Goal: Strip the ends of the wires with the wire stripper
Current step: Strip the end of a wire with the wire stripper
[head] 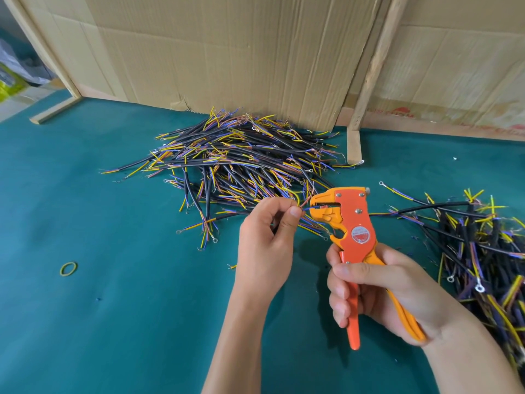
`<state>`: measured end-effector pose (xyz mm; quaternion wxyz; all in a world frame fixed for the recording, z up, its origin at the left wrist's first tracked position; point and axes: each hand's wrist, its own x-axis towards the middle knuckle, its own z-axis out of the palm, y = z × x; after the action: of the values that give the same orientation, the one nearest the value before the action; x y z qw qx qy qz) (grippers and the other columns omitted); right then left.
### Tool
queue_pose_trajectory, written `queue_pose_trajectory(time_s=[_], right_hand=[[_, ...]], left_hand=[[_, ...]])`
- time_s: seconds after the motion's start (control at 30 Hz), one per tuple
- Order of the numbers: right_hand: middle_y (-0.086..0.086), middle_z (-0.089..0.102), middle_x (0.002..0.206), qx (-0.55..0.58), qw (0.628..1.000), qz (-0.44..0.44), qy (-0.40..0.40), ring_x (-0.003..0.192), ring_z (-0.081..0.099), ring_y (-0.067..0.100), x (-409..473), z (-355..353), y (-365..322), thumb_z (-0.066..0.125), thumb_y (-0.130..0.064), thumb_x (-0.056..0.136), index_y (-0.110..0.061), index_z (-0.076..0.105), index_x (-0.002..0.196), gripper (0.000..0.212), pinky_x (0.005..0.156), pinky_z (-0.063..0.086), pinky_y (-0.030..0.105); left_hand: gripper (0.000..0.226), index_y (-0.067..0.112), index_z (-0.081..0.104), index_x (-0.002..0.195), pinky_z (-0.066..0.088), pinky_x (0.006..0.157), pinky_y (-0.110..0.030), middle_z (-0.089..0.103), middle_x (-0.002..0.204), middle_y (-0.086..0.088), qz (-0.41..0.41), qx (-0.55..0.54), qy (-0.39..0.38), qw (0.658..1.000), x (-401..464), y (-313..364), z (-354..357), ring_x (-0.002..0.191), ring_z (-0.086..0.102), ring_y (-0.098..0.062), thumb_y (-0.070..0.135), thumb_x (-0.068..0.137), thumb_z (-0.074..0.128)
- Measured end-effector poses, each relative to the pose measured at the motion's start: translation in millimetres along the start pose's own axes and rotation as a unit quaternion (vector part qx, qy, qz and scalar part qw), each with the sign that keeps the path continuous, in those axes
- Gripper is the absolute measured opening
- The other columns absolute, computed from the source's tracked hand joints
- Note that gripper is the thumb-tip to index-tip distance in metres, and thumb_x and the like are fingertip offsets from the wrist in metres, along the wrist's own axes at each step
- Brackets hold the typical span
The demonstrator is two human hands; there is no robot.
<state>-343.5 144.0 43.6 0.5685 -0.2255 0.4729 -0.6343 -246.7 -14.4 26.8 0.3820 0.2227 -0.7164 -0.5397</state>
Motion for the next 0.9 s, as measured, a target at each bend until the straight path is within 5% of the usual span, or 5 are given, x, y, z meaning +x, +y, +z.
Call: queue_pose_trajectory(time_s=[0.9], right_hand=[[0.016, 0.047, 0.064, -0.001, 1.000, -0.006, 0.023, 0.049, 0.048, 0.029, 4.1, 9.3, 3.5, 0.082, -0.020, 0.076, -0.008, 0.059, 0.080, 0.026, 0.052, 0.048, 0.038]], left_hand=[[0.016, 0.016, 0.066, 0.084, 0.032, 0.059, -0.012, 0.052, 0.065, 0.020, -0.002, 0.011, 0.011, 1.000, 0.7, 0.2, 1.0, 0.059, 0.042, -0.003, 0.017, 0.099, 0.063]])
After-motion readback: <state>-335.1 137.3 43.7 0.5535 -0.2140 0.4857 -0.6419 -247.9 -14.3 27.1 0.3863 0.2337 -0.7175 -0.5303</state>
